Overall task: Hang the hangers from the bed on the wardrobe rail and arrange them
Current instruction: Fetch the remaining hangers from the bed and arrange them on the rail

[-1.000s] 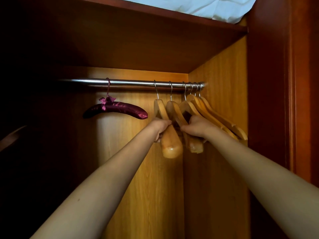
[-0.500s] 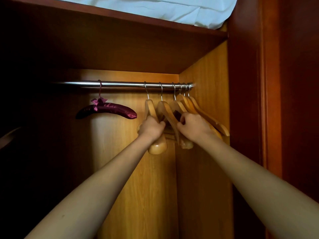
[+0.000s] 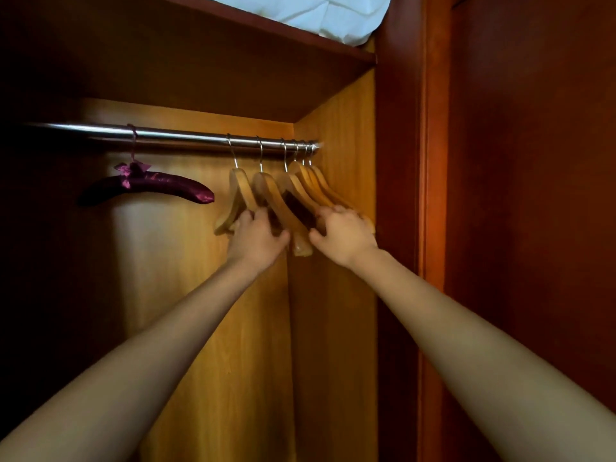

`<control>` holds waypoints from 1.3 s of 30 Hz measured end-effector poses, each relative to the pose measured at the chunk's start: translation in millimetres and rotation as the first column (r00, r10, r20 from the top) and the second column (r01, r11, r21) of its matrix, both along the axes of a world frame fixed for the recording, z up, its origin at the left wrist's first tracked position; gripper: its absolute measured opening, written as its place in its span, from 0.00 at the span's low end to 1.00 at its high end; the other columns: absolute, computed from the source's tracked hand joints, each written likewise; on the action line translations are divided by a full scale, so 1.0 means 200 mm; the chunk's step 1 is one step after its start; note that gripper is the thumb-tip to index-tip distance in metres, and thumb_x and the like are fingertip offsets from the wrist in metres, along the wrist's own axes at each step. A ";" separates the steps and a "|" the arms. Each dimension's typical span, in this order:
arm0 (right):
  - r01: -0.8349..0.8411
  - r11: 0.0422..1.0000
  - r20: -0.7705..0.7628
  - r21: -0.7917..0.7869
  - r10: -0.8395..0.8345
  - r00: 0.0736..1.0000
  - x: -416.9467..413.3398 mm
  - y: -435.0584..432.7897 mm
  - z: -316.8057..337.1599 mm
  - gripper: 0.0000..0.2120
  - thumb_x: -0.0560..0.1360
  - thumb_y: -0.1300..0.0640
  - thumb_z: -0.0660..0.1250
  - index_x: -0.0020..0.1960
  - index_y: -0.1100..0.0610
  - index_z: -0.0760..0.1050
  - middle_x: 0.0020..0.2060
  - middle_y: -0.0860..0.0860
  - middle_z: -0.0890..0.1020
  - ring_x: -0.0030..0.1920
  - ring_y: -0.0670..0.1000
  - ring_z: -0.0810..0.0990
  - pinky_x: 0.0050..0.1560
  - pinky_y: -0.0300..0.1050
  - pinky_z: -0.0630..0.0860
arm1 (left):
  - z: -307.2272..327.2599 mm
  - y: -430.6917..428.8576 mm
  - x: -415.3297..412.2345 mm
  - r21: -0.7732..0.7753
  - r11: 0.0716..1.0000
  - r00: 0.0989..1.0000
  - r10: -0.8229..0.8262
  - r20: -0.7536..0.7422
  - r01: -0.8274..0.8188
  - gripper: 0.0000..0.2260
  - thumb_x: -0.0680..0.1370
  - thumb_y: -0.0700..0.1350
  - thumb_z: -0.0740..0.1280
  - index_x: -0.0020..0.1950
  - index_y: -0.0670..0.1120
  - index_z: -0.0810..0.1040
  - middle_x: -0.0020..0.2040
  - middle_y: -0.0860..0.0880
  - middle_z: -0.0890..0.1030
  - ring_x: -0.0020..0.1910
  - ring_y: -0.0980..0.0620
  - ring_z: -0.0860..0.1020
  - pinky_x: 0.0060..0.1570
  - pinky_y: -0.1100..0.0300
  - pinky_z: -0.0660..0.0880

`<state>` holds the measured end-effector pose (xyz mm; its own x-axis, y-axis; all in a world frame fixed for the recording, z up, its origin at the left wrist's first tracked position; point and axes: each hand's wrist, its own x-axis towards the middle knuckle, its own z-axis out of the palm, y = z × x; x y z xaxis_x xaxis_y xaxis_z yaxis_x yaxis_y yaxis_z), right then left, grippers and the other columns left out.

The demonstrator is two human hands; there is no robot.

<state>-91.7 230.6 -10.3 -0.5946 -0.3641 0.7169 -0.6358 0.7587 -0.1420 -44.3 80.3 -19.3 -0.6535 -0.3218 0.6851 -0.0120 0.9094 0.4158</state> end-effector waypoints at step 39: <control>0.944 -0.323 0.608 0.068 -0.736 -0.296 4.33 2.06 -1.74 0.17 0.75 0.46 0.60 0.59 0.54 0.73 0.54 0.56 0.80 0.56 0.60 0.77 0.52 0.52 0.72 | -1.63 2.82 3.27 0.045 -0.385 -0.315 -0.675 0.667 0.922 0.23 0.76 0.55 0.65 0.68 0.46 0.71 0.65 0.43 0.74 0.63 0.41 0.73 0.61 0.50 0.71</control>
<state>774.7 643.4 -358.7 -0.0624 0.9816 0.1804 0.8837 0.1384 -0.4472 609.9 644.9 -344.9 0.0641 0.9962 0.0589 0.9361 -0.0804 0.3424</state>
